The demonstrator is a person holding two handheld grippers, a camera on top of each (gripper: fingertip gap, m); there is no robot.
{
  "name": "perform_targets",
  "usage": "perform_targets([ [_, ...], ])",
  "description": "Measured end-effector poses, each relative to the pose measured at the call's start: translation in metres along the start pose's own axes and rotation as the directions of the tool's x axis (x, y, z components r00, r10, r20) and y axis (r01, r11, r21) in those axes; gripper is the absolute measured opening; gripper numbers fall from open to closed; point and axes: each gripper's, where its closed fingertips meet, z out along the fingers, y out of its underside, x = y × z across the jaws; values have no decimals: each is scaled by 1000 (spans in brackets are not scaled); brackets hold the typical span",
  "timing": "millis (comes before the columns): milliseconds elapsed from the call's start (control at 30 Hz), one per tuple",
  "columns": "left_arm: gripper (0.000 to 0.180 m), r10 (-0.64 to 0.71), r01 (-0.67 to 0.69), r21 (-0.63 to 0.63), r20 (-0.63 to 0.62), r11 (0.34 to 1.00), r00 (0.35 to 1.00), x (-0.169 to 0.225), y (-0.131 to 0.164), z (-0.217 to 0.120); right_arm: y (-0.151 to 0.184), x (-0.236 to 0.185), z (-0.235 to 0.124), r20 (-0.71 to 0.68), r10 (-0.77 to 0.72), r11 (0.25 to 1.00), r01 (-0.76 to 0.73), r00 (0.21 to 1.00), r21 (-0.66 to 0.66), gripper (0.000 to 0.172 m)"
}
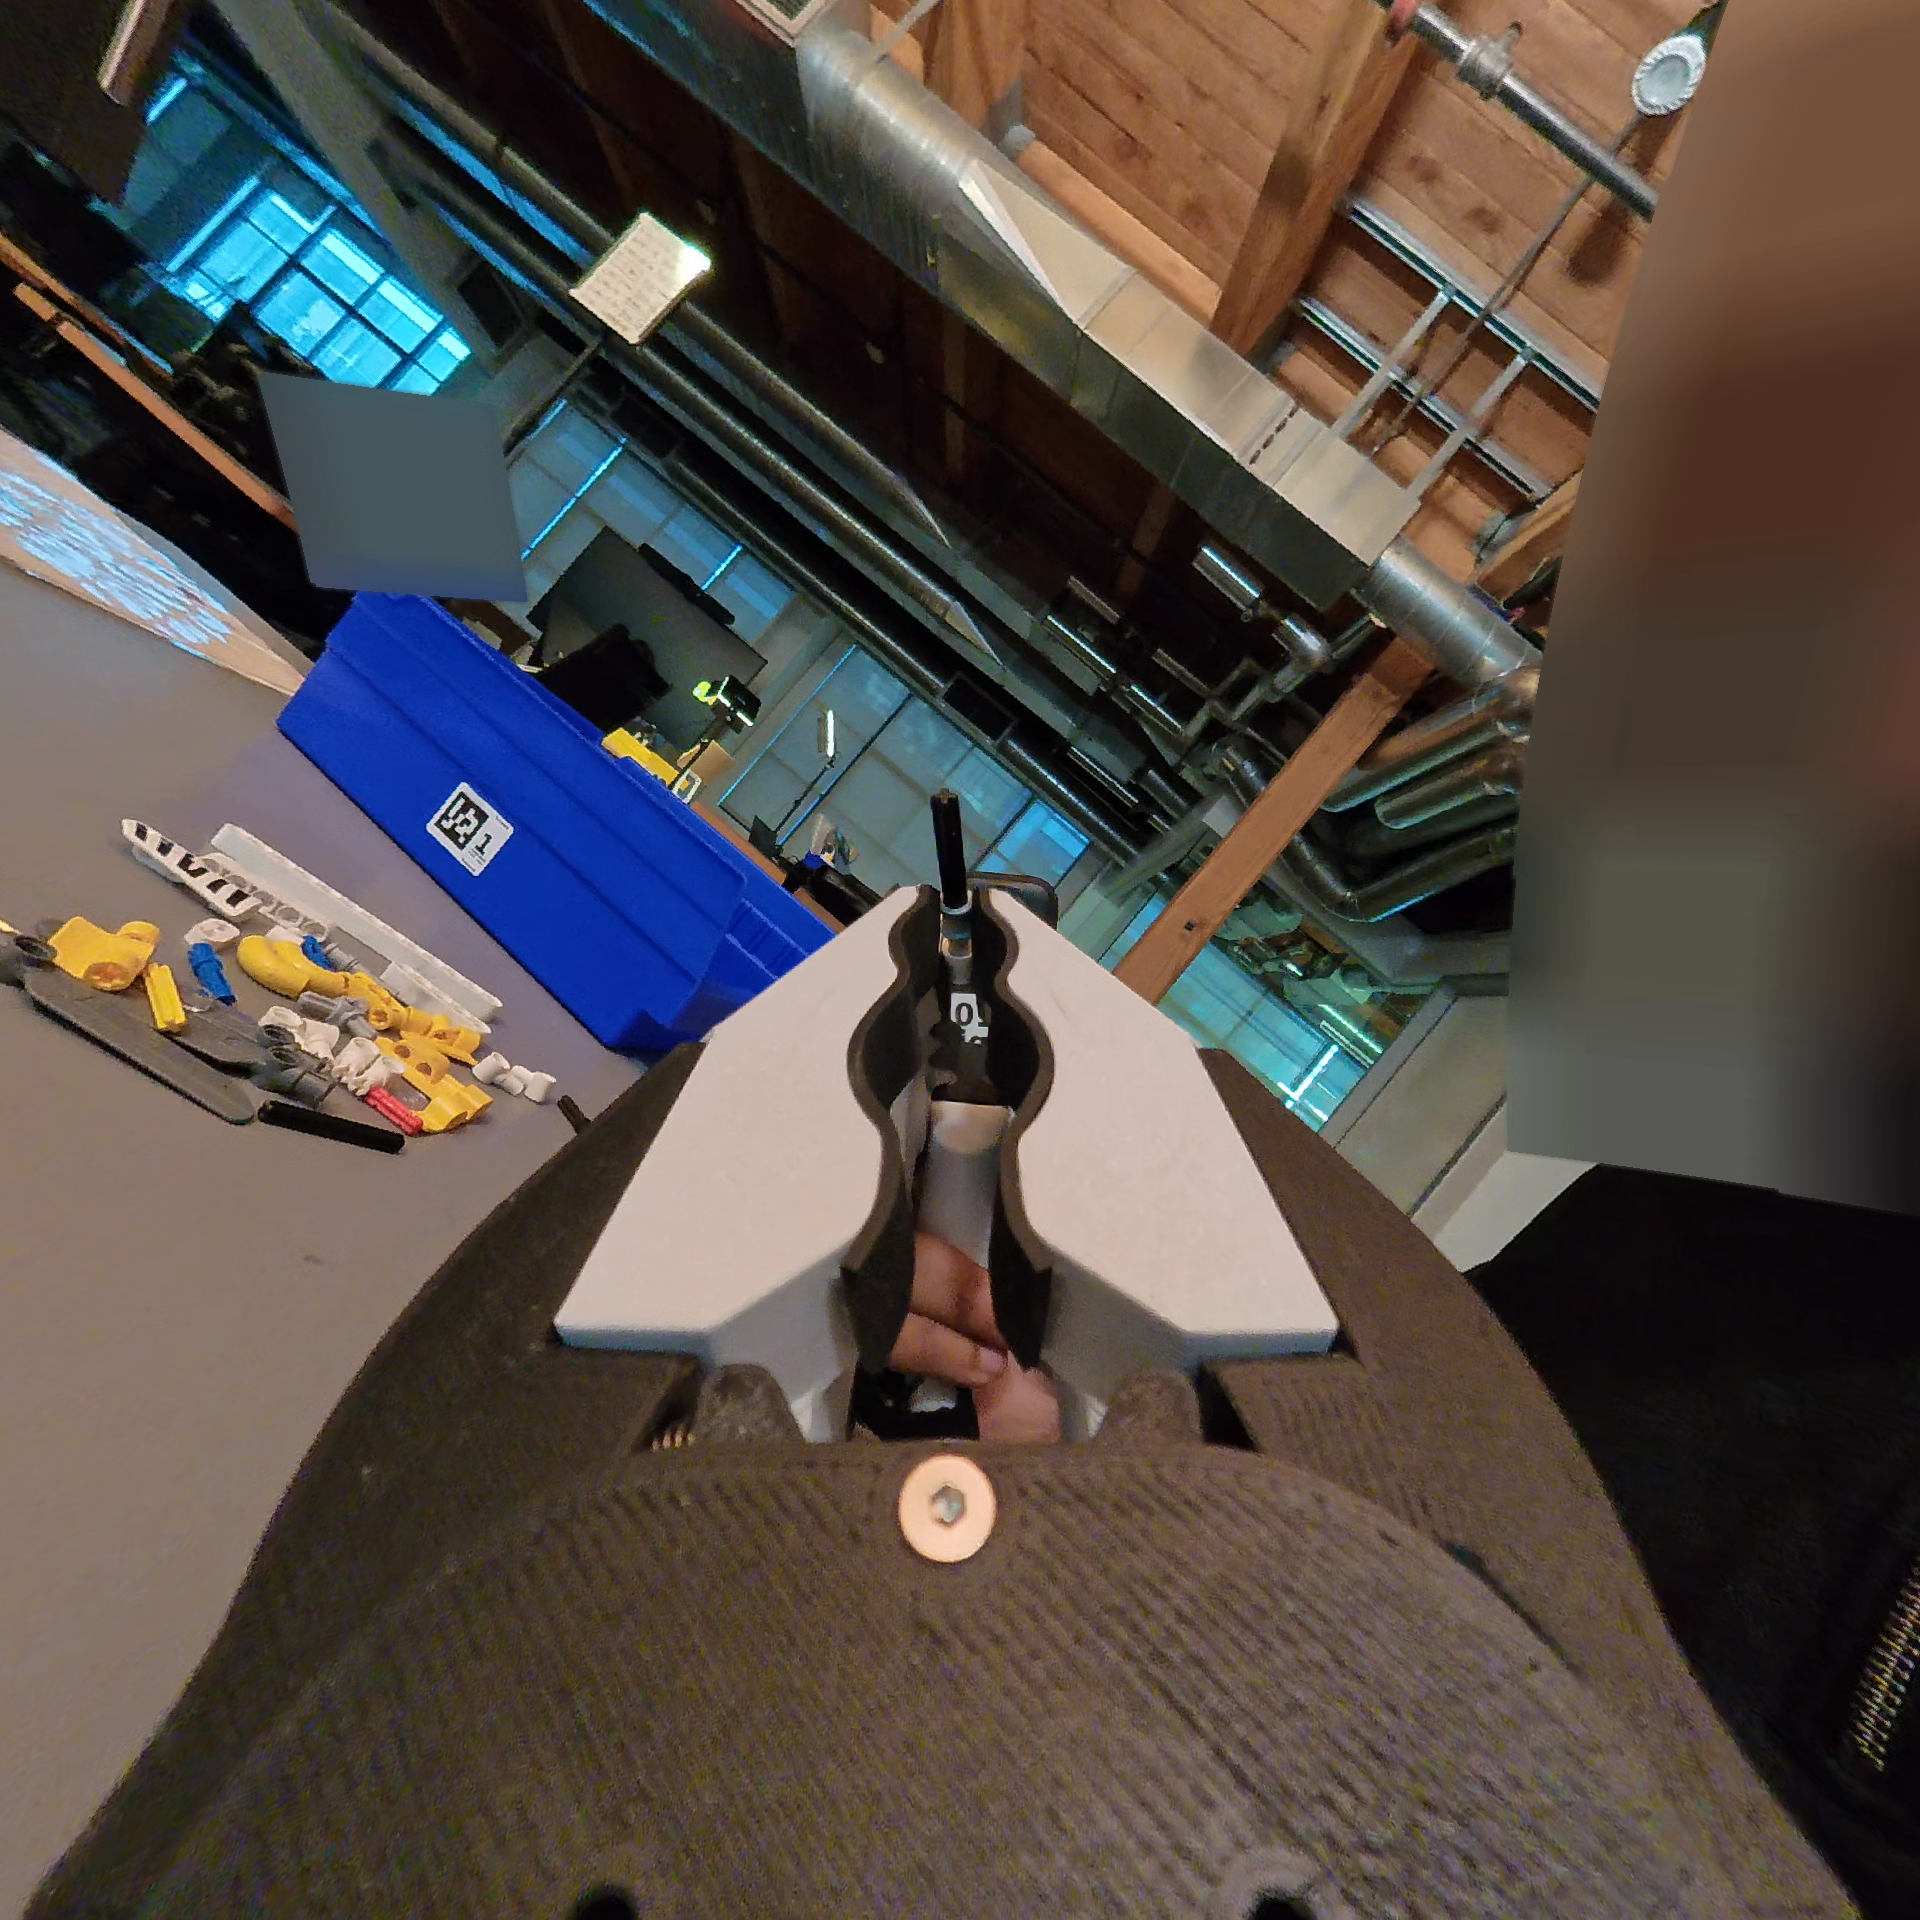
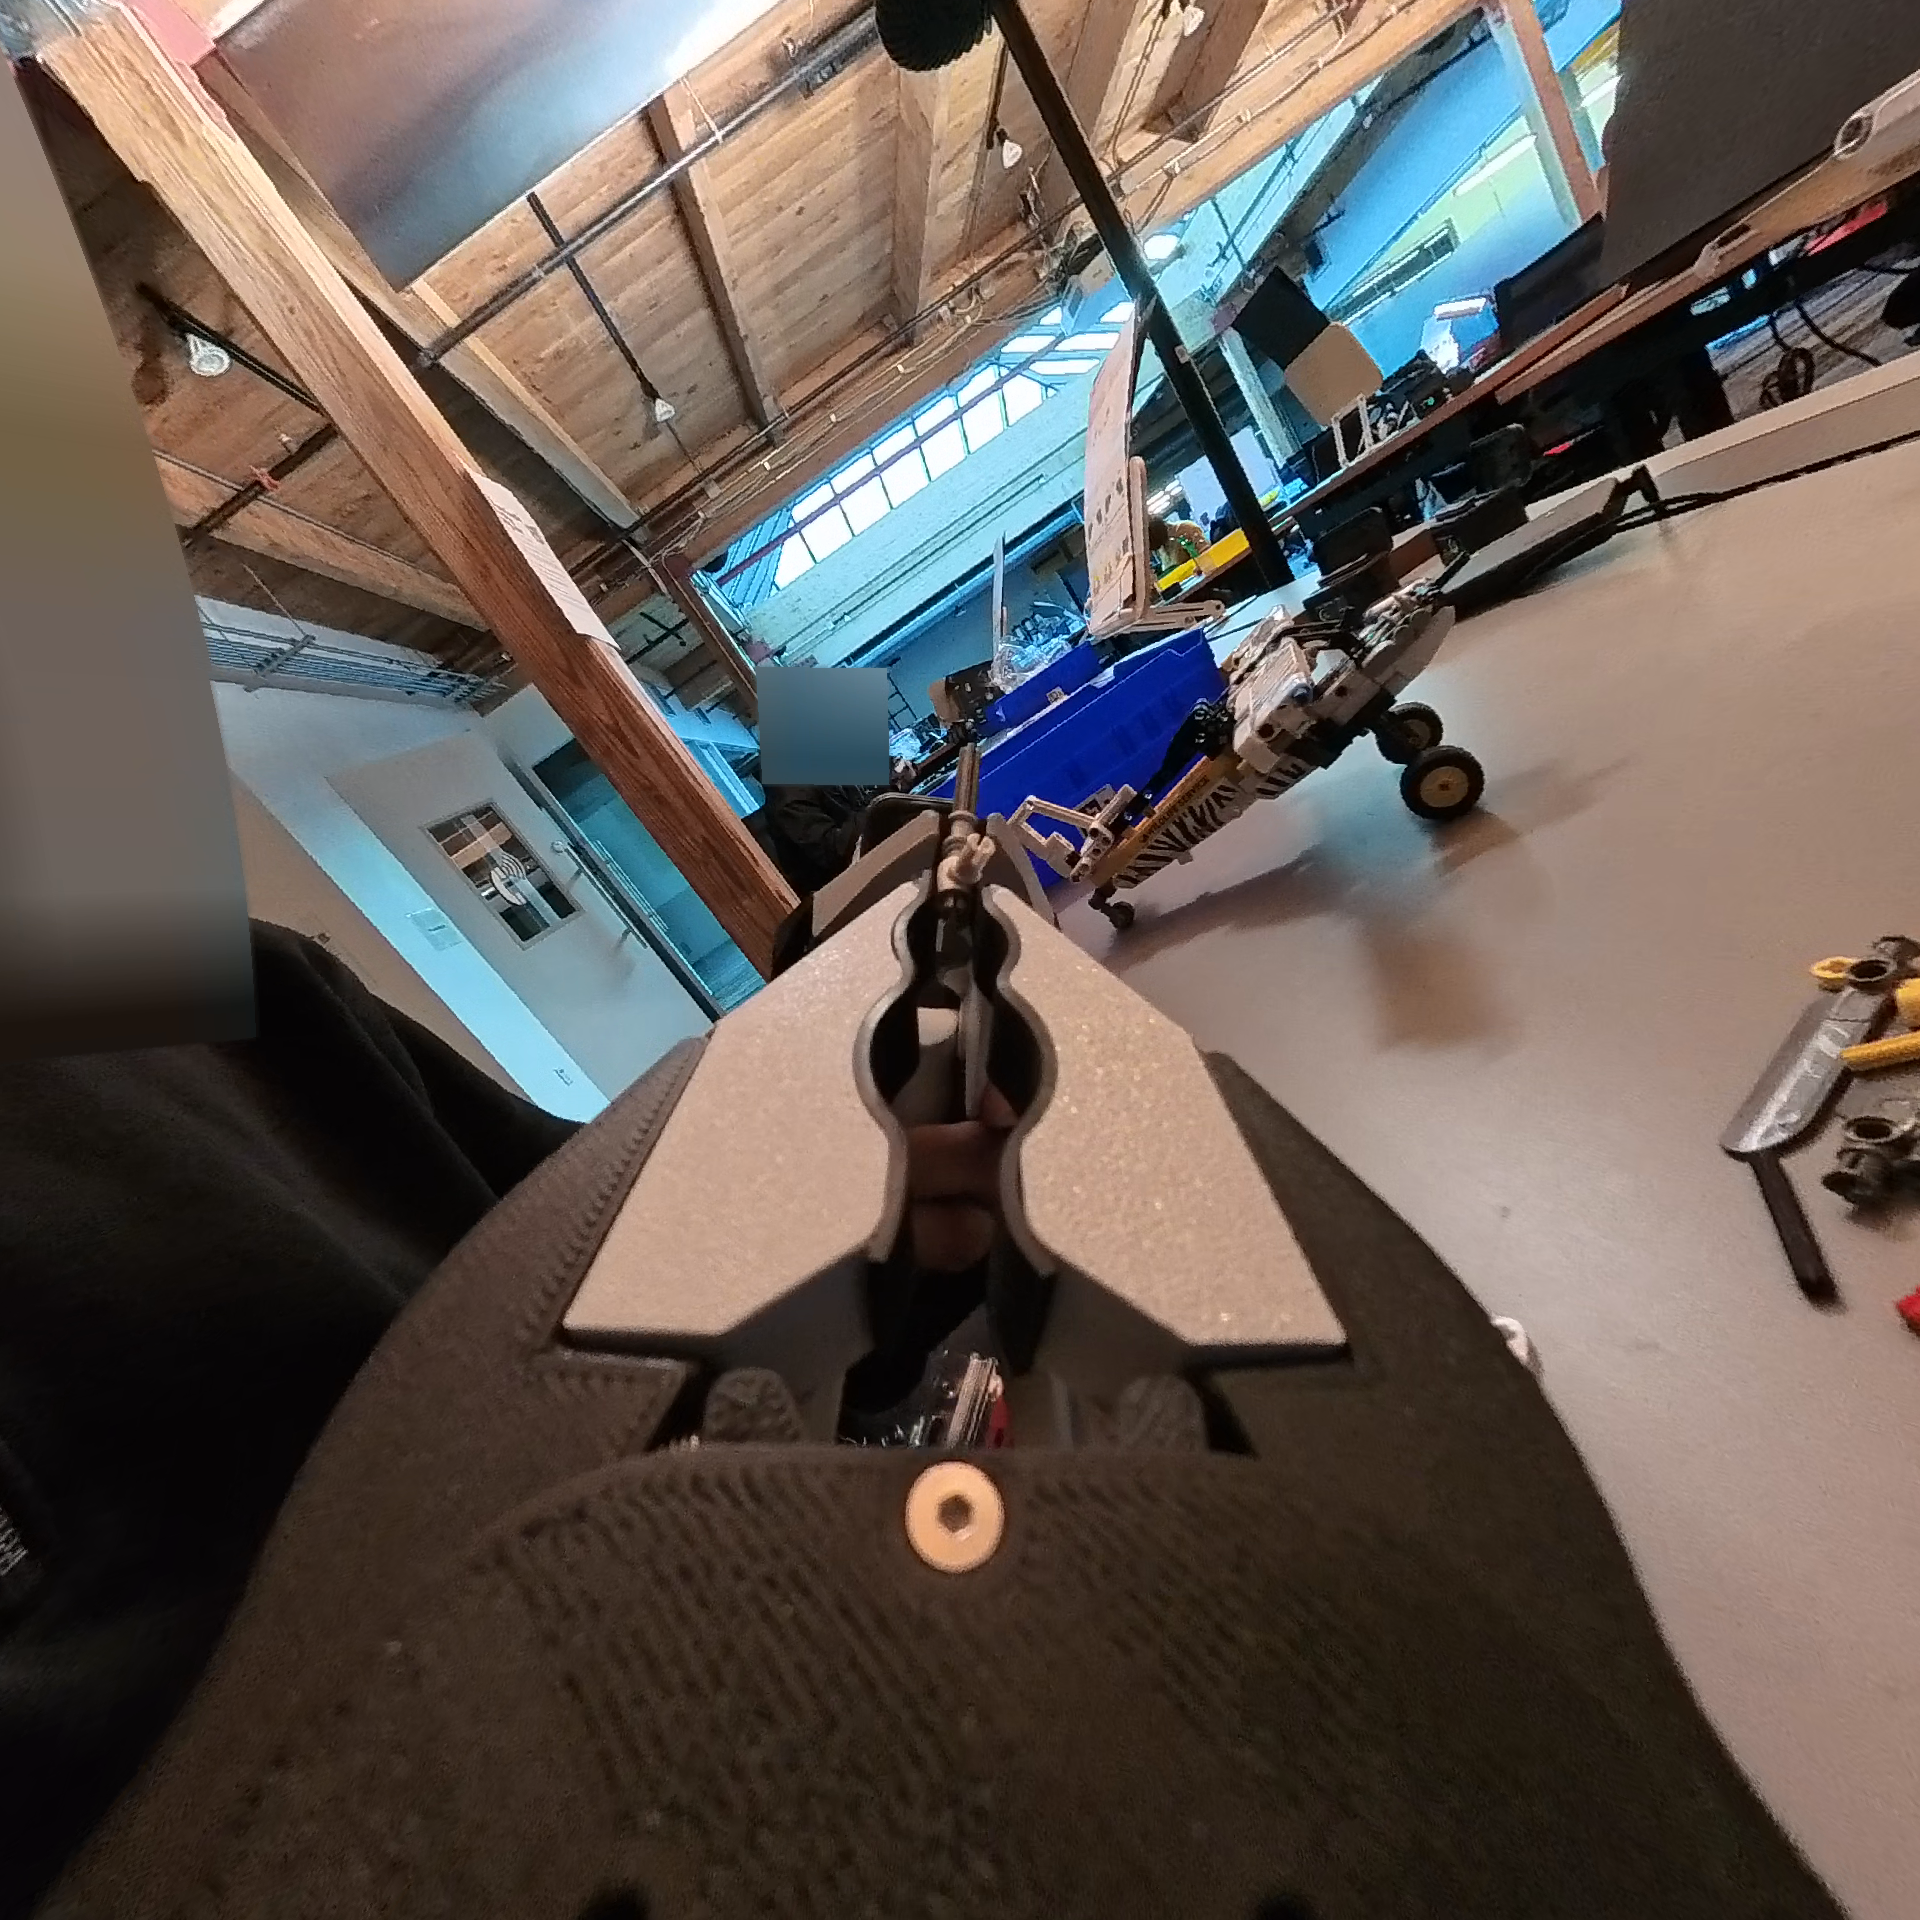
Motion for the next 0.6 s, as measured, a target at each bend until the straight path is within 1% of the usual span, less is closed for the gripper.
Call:
perform_targets([
  [100, 0, -4, 4, 11, 2, 1000, 1000, 1, -3, 0, -1, -1, -1, 0, 1, 1000, -1, 1000, 2, 3],
  [133, 3, -31, 30, 97, 16, 995, 999, -3, -18, -7, -4, 1, -6, -4, 10, 1000, -10, 1000, 21, 3],
  [167, 1, -92, 81, 247, 34, 965, 995, -13, -53, -25, -10, 6, -14, -17, 22, 999, -21, 1000, 49, 3],
  [200, 2, -74, 60, 270, 43, 961, 996, -17, -75, -38, -14, 14, -23, -40, 26, 998, -23, 999, 66, 3],
  [233, 2, 28, -52, 239, 102, 970, 994, -19, -87, -45, -18, 21, -29, -64, 21, 997, -17, 998, 74, 3],
  [267, 2, 73, -98, 236, 113, 967, 991, -15, -96, -48, -21, 26, -32, -82, 15, 997, -9, 997, 75, 3],
  [300, 2, 75, -94, 238, 88, 967, 993, -8, -99, -47, -22, 29, -34, -99, 4, 998, 2, 995, 62, 4],
  [367, 2, 98, -109, 213, 63, 971, 993, 2, -93, -39, -15, 37, -32, -175, -50, 999, 46, 983, -24, 4],
  [433, 2, 91, -98, 192, 48, 977, 995, 3, -86, -34, 3, 54, -33, -289, -127, 977, 68, 949, -203, 4],
  [500, 2, 92, -101, 175, 59, 979, 994, -3, -82, -34, 24, 73, -41, -388, -169, 930, 17, 906, -367, 5],
  [533, 2, 79, -89, 172, 63, 981, 995, -7, -80, -35, 33, 80, -47, -424, -176, 906, -22, 888, -422, 5],
  [600, 2, 49, -60, 172, 65, 983, 997, -12, -76, -35, 45, 92, -59, -476, -183, 869, -86, 860, -488, 5],
])
